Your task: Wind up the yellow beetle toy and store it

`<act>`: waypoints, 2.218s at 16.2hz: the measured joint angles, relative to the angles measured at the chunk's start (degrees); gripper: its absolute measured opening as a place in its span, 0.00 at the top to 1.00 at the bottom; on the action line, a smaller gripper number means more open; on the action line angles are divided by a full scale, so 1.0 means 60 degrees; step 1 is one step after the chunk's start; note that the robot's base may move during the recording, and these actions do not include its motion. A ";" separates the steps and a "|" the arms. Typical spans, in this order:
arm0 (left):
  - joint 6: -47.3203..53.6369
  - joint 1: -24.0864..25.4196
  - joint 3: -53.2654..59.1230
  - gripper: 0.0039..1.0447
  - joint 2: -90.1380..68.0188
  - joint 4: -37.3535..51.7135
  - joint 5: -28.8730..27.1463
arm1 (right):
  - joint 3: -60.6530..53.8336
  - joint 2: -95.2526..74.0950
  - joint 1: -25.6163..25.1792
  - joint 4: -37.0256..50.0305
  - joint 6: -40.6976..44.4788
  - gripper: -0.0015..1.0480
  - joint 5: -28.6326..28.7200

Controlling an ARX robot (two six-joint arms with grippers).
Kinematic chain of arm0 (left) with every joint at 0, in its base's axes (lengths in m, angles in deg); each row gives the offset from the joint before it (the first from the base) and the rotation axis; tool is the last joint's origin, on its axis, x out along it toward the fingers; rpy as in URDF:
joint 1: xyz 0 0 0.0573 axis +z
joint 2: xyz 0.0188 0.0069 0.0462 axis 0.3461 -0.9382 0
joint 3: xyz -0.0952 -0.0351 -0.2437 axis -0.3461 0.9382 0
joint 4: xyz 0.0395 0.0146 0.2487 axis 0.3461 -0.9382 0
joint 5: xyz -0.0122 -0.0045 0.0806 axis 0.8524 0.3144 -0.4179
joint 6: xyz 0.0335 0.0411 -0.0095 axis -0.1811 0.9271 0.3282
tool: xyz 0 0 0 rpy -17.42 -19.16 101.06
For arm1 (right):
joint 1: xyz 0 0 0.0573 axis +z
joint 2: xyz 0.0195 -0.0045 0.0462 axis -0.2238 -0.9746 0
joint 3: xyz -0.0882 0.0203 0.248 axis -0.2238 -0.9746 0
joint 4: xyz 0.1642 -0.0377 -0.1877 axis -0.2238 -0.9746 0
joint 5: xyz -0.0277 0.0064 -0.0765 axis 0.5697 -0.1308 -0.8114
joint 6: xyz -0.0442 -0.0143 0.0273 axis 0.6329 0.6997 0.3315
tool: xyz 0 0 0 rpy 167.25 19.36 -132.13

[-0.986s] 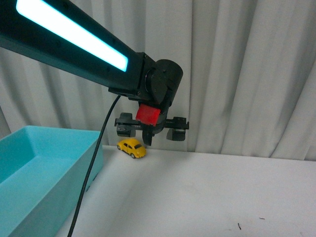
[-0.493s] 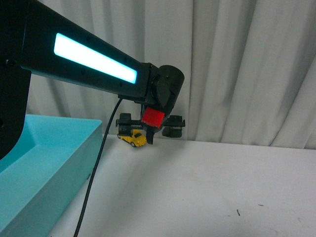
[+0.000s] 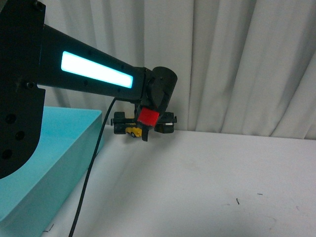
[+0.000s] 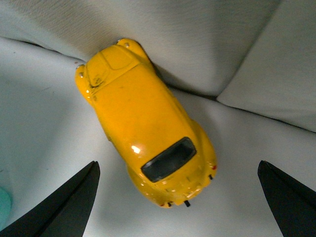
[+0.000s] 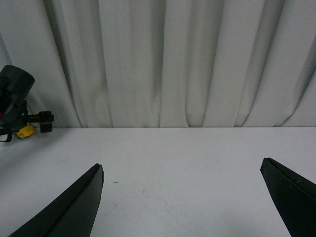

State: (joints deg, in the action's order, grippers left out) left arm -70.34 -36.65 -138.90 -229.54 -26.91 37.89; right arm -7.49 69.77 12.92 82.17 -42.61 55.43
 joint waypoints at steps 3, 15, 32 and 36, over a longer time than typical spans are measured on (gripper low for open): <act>0.0011 0.0113 -0.0605 0.06 -0.0459 -0.0018 -0.0033 | 0.0000 0.0000 0.0000 0.0000 0.0000 0.06 0.0000; 0.0514 0.0379 0.1384 0.53 0.0590 0.1322 0.0273 | 0.0000 0.0000 0.0000 0.0000 0.0000 0.06 0.0000; 0.1851 0.4430 1.2287 0.53 0.9963 0.5202 0.5508 | 0.0000 0.0000 0.0000 0.0000 0.0004 0.06 0.0000; 0.3916 0.4921 1.3781 0.53 1.0182 0.6011 0.7180 | 0.0000 0.0000 0.0000 0.0000 0.0000 0.06 0.0000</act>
State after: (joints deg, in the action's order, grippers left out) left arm -46.84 -7.12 -56.21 -168.45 9.16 80.97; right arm -7.49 69.77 12.92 82.17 -42.61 55.43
